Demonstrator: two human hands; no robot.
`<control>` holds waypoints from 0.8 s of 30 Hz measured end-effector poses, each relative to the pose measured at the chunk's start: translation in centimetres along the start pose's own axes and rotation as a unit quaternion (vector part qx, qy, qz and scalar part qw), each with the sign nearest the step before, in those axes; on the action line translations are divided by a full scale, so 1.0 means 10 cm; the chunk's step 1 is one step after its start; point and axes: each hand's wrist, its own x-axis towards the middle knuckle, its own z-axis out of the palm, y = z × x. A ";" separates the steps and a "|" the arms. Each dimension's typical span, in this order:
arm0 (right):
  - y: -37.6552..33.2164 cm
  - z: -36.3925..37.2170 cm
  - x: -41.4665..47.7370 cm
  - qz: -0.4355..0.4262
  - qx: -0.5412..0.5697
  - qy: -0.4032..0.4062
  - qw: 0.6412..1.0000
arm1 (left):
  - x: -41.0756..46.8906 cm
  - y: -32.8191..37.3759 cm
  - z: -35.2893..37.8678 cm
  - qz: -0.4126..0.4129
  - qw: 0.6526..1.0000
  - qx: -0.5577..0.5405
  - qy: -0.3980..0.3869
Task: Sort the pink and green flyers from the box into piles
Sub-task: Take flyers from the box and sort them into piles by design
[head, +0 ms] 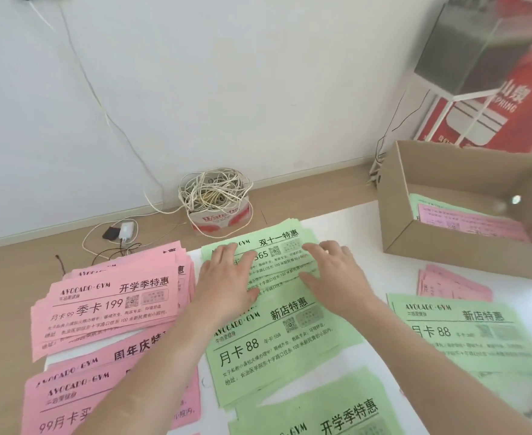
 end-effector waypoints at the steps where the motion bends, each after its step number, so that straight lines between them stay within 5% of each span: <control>1: 0.01 0.01 -0.16 -0.005 -0.020 -0.033 0.999 | 0.01 -0.01 -0.01 -0.002 1.000 -0.005 -0.019; 4: 0.02 0.12 -0.57 0.000 -0.064 -0.094 0.994 | 0.01 -0.03 -0.03 -0.001 0.999 -0.005 -0.041; 11: 0.06 0.26 -0.81 0.012 -0.019 -0.010 1.000 | -0.11 0.24 -0.09 -0.019 1.000 -0.010 -0.009; 16: 0.62 -0.12 -1.17 0.025 0.000 0.022 0.999 | -0.41 1.09 -0.13 0.115 0.986 -0.081 0.091; 19: 1.15 -0.34 -1.40 0.070 0.030 0.004 0.997 | -0.60 1.85 -0.02 0.201 0.973 -0.102 0.044; 24: 1.92 -0.57 -1.55 0.158 -0.009 -0.049 0.986 | -0.55 2.71 0.42 0.220 0.973 0.037 -0.063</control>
